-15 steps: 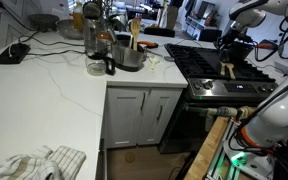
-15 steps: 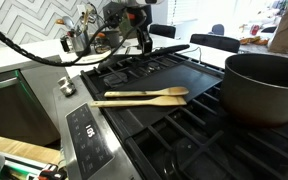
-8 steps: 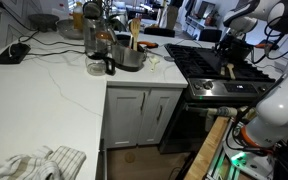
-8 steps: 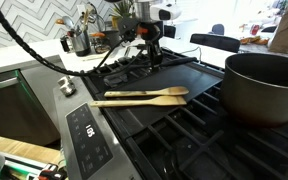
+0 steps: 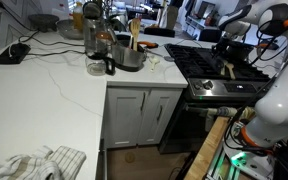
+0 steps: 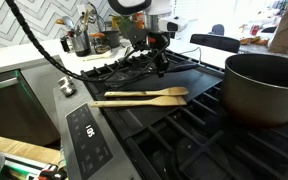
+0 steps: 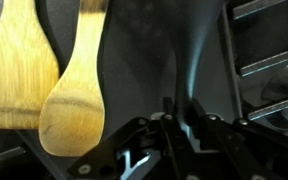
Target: Put the black spoon onto the stove top
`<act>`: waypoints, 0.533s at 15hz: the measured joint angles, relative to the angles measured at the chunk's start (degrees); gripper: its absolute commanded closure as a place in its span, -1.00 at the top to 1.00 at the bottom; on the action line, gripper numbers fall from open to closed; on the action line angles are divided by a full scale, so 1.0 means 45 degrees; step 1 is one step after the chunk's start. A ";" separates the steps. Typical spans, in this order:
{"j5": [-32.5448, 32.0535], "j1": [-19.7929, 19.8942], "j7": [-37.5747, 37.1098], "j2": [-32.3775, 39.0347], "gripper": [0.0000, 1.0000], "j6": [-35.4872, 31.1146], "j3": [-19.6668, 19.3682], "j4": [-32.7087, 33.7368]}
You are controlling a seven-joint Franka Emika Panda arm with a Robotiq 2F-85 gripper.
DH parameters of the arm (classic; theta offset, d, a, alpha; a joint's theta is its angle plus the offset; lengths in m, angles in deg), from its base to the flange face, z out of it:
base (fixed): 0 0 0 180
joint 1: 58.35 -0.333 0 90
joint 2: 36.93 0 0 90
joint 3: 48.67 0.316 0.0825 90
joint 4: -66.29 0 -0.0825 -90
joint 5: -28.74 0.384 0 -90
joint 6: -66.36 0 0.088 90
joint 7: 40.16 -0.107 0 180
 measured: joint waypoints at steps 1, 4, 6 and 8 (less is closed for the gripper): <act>0.0013 0.0061 -0.0021 0.0118 -0.91 0.0000 0.0112 0.0106; 0.0031 0.0215 -0.0095 0.0403 -0.91 0.0000 0.0401 0.0344; 0.0031 0.0290 -0.0204 0.0554 -0.91 0.0000 0.0528 0.0499; 0.0031 0.0342 -0.0290 0.0675 -0.59 0.0000 0.0617 0.0613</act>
